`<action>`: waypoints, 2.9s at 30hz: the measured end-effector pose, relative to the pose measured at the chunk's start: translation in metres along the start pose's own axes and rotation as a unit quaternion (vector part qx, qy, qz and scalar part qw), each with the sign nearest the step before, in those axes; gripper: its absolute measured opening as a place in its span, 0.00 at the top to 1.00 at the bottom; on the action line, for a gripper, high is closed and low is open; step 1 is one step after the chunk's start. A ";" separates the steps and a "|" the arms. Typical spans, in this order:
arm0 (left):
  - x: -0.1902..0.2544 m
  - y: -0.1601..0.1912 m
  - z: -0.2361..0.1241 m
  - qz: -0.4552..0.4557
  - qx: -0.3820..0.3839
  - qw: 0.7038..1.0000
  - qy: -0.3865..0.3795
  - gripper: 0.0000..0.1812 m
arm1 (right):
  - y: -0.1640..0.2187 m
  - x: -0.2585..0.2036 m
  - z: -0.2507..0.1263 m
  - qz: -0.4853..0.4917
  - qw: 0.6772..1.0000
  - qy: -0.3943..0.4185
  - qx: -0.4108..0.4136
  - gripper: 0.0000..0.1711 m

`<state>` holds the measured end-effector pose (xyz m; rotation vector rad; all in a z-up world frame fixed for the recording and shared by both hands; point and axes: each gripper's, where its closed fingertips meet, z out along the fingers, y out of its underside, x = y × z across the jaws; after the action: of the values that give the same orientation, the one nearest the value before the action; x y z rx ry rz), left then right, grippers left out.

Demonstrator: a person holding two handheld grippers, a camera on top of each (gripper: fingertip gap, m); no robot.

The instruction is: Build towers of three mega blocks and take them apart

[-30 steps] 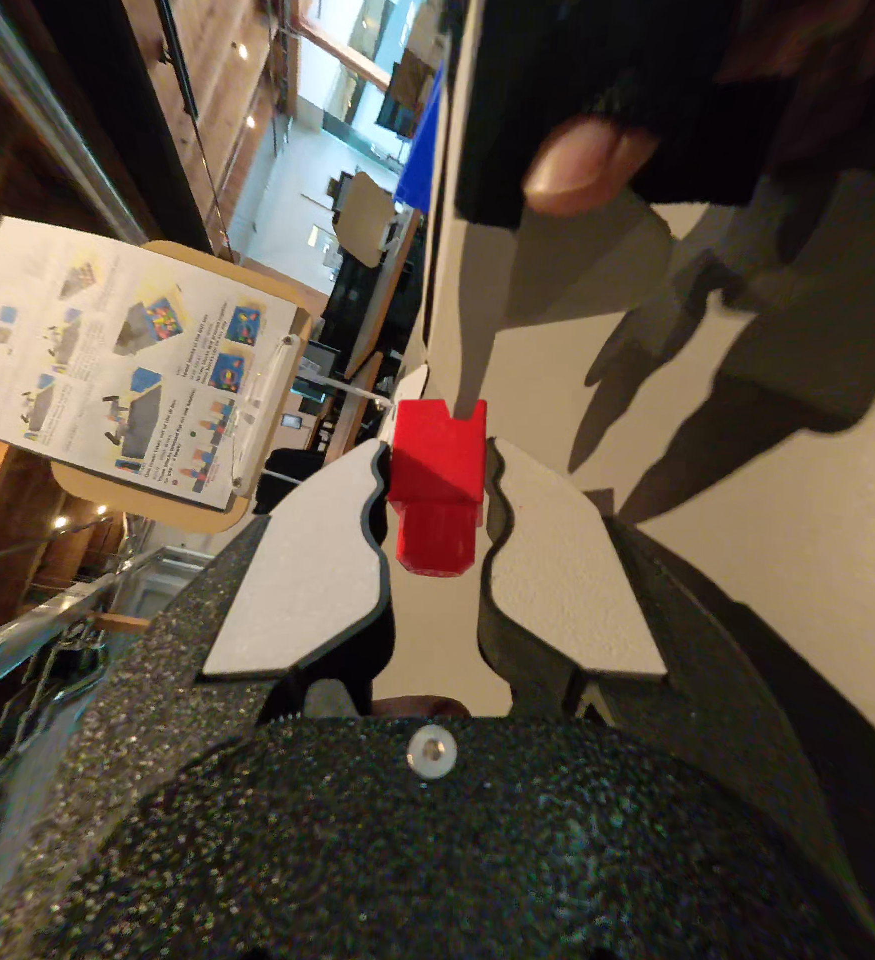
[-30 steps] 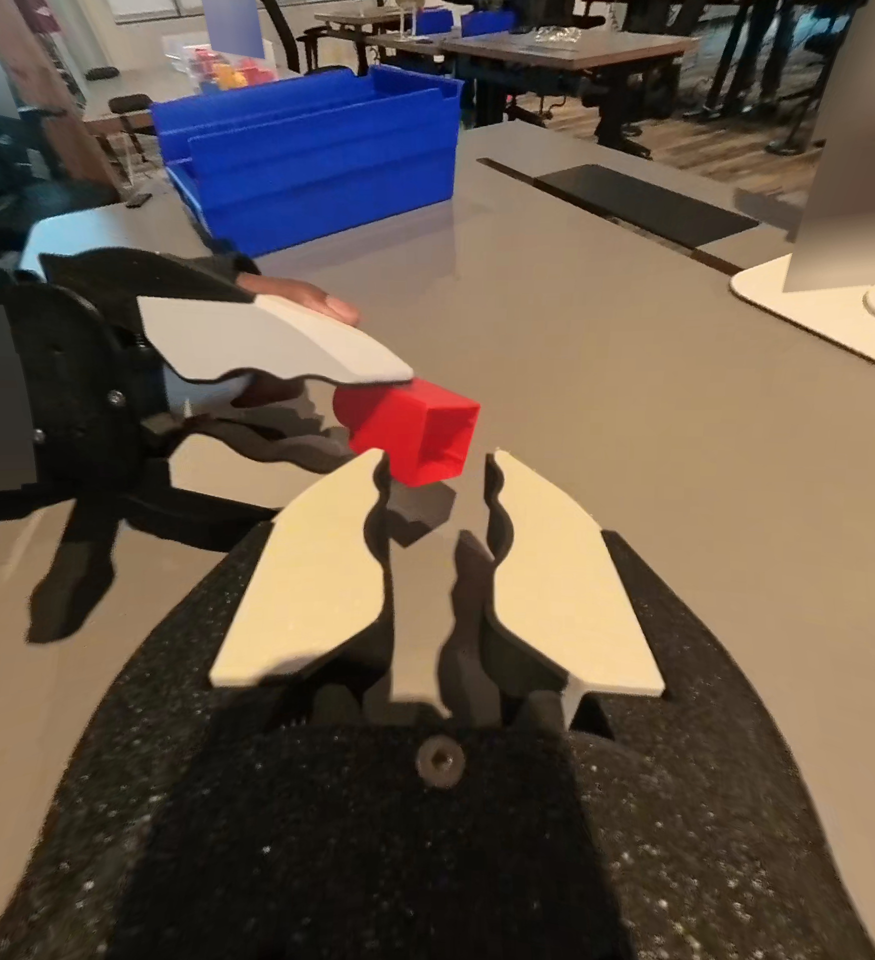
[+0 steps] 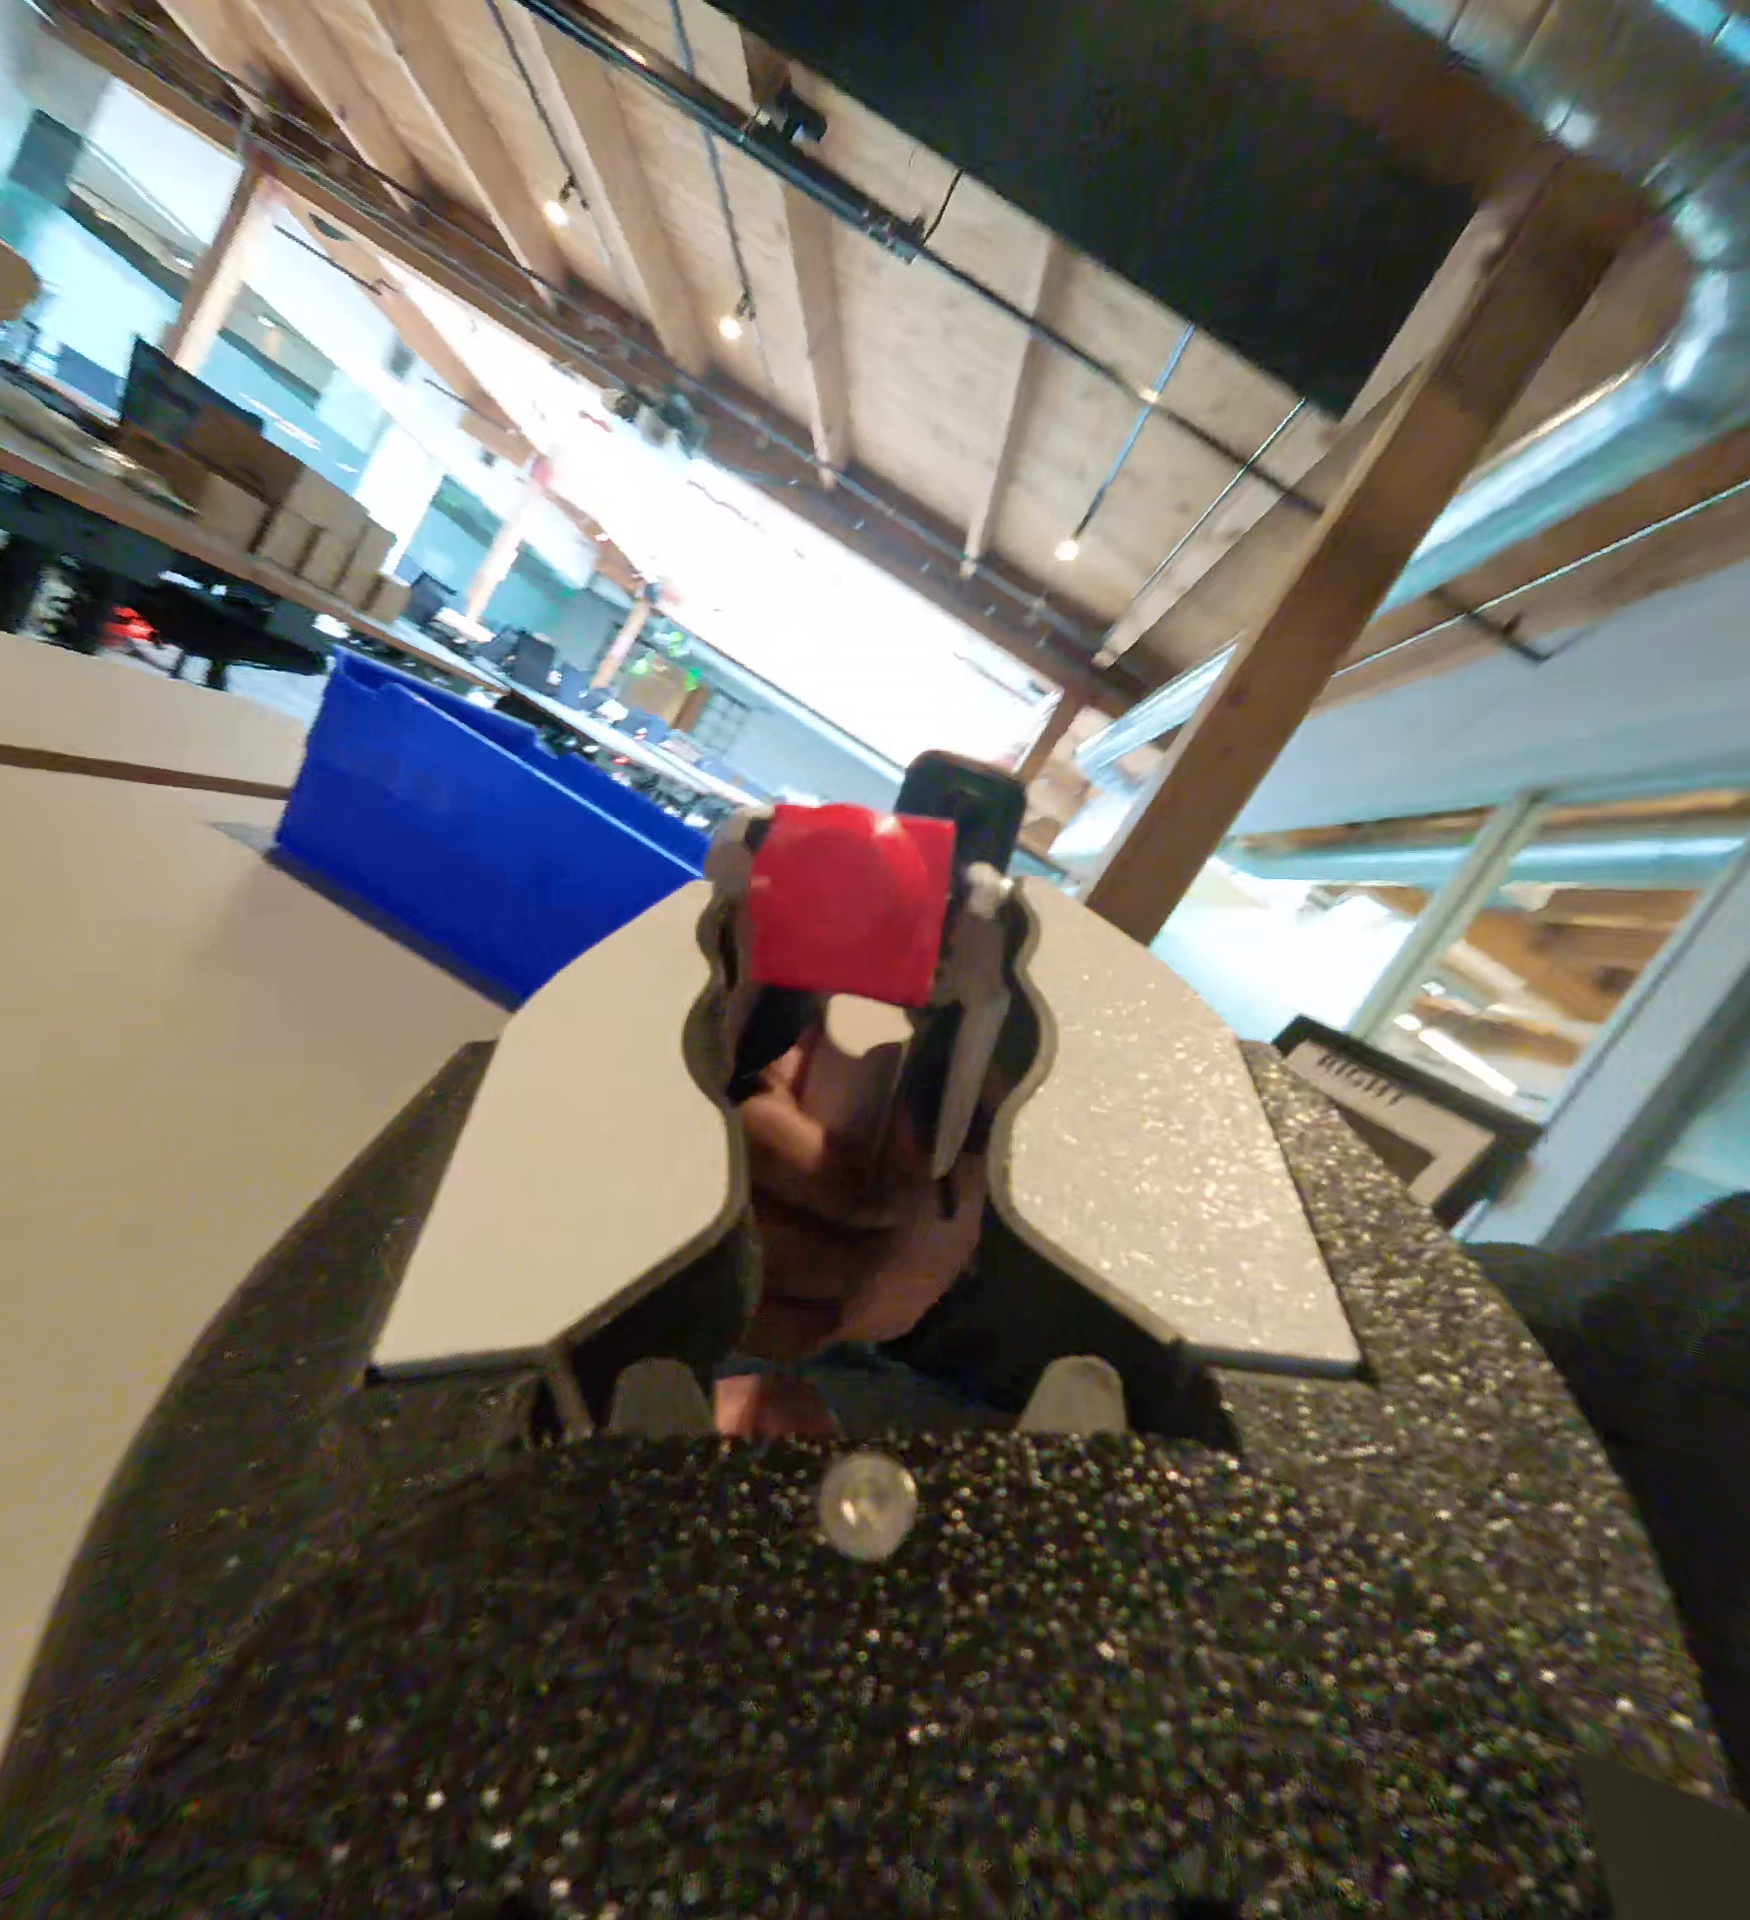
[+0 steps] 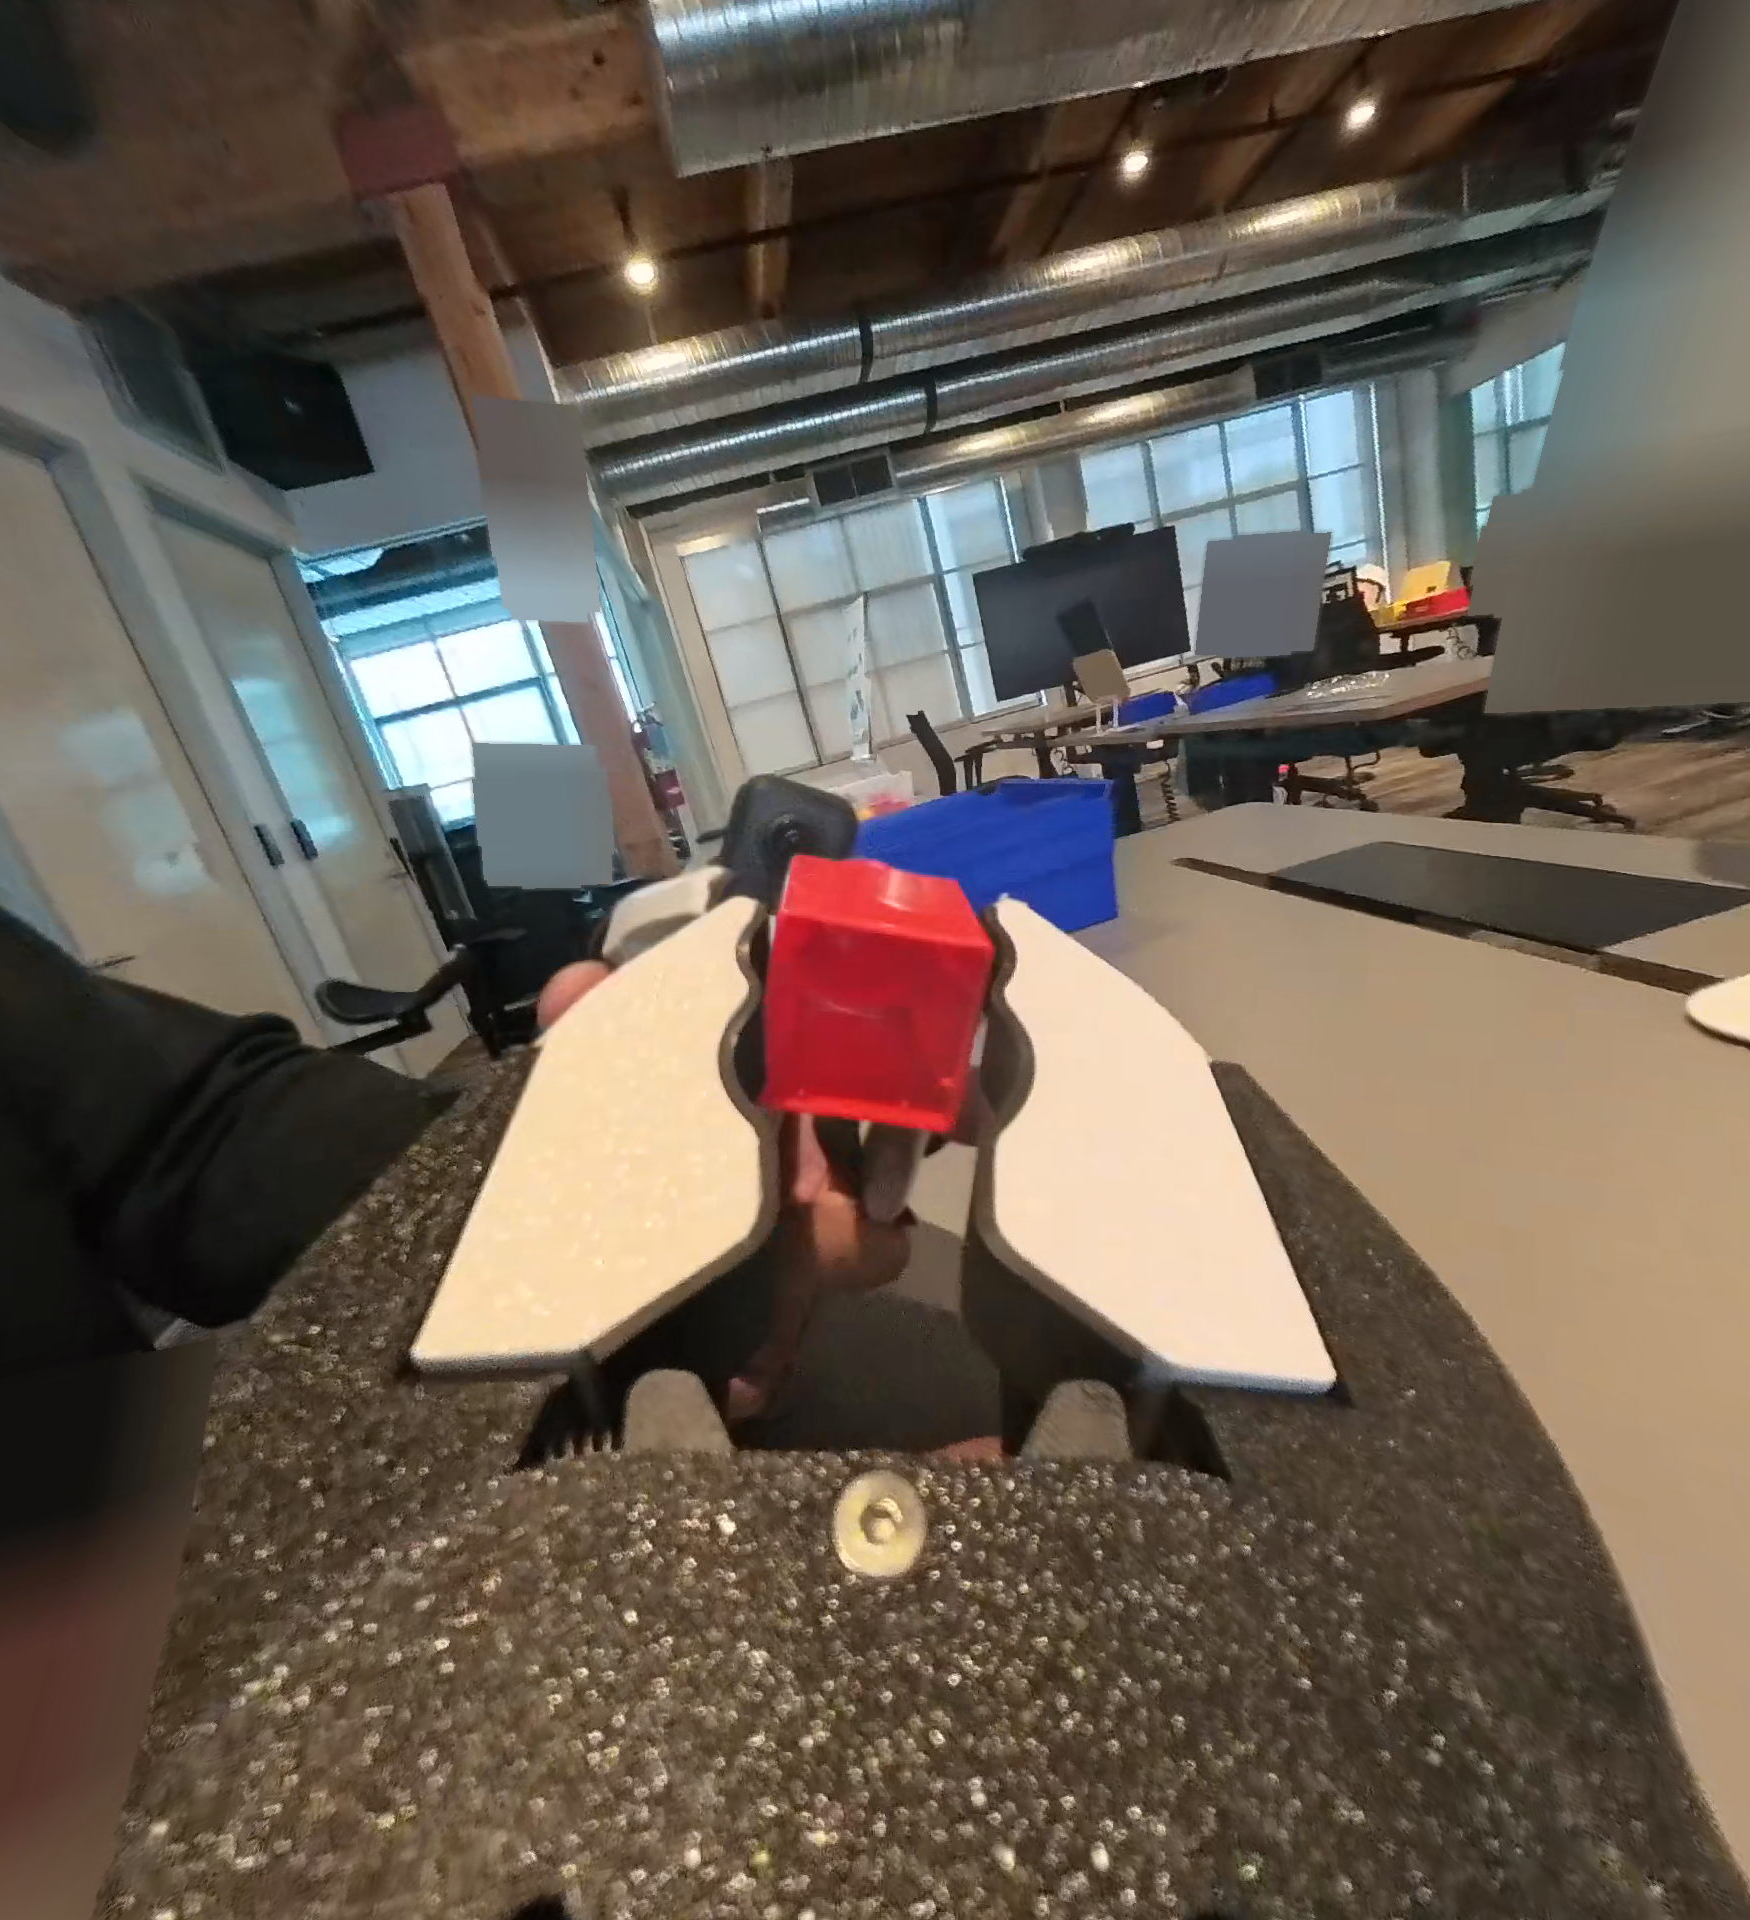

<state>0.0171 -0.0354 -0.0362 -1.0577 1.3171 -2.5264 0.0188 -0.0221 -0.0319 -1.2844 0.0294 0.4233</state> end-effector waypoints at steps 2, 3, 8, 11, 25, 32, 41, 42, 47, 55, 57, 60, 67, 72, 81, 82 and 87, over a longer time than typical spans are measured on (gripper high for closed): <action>-0.013 -0.005 0.003 -0.010 0.010 1.000 -0.004 0.77 | 0.004 0.012 0.000 -0.010 1.000 0.001 -0.005 0.78; -0.020 -0.007 0.002 -0.008 0.012 1.000 -0.011 0.80 | 0.007 0.016 0.000 -0.012 1.000 0.002 -0.010 0.78; -0.014 0.000 0.002 0.026 -0.011 1.000 -0.001 0.81 | 0.014 0.008 -0.007 -0.015 0.999 0.024 -0.022 0.78; -0.009 0.006 0.003 0.088 -0.042 0.995 -0.013 0.81 | 0.017 0.003 -0.012 -0.002 0.999 0.029 -0.036 0.77; 0.012 0.033 -0.034 0.246 -0.283 0.925 -0.055 0.82 | 0.048 -0.038 -0.026 -0.089 0.980 0.016 -0.179 0.74; 0.001 0.055 -0.045 0.248 -0.359 0.899 -0.043 0.81 | 0.073 -0.032 -0.025 -0.111 0.961 0.029 -0.250 0.80; -0.021 0.079 -0.063 0.212 -0.424 0.877 -0.073 0.82 | 0.105 -0.024 -0.035 -0.077 0.928 0.047 -0.361 0.90; -0.024 0.082 -0.066 0.223 -0.434 0.869 -0.076 0.82 | 0.108 -0.024 -0.037 -0.073 0.925 0.047 -0.371 0.91; -0.032 0.098 -0.070 0.266 -0.473 0.837 -0.077 0.82 | 0.113 -0.022 -0.046 -0.064 0.913 0.048 -0.399 0.81; -0.029 0.102 -0.066 0.286 -0.465 0.834 -0.072 0.72 | 0.118 -0.028 -0.046 -0.087 0.907 0.028 -0.411 0.75; -0.031 0.092 -0.065 0.287 -0.452 0.840 -0.090 0.63 | 0.116 -0.029 -0.045 -0.085 0.910 0.027 -0.404 0.75; -0.016 0.055 -0.061 0.273 -0.386 0.877 -0.087 0.54 | 0.114 -0.028 -0.046 -0.078 0.914 0.028 -0.398 0.75; -0.020 -0.121 -0.154 0.272 -0.153 0.898 -0.311 0.61 | 0.110 -0.026 -0.045 -0.061 0.921 0.029 -0.385 0.75; -0.025 -0.232 -0.330 0.299 -0.110 0.726 -0.610 0.68 | 0.110 -0.026 -0.044 -0.053 0.921 0.030 -0.384 0.75; -0.099 -0.183 -0.445 0.127 -0.281 0.653 -0.692 0.70 | 0.109 -0.026 -0.045 -0.050 0.923 0.029 -0.381 0.76; -0.101 -0.178 -0.448 0.118 -0.296 0.647 -0.693 0.71 | 0.109 -0.025 -0.045 -0.047 0.924 0.029 -0.379 0.76; -0.100 -0.175 -0.450 0.123 -0.338 0.625 -0.693 0.71 | 0.108 -0.025 -0.045 -0.042 0.925 0.028 -0.378 0.76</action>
<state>-0.1495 0.4194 -0.1308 -1.9918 1.4693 -0.3297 -0.0296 -0.0476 -0.1383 -2.0519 -0.1542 0.3304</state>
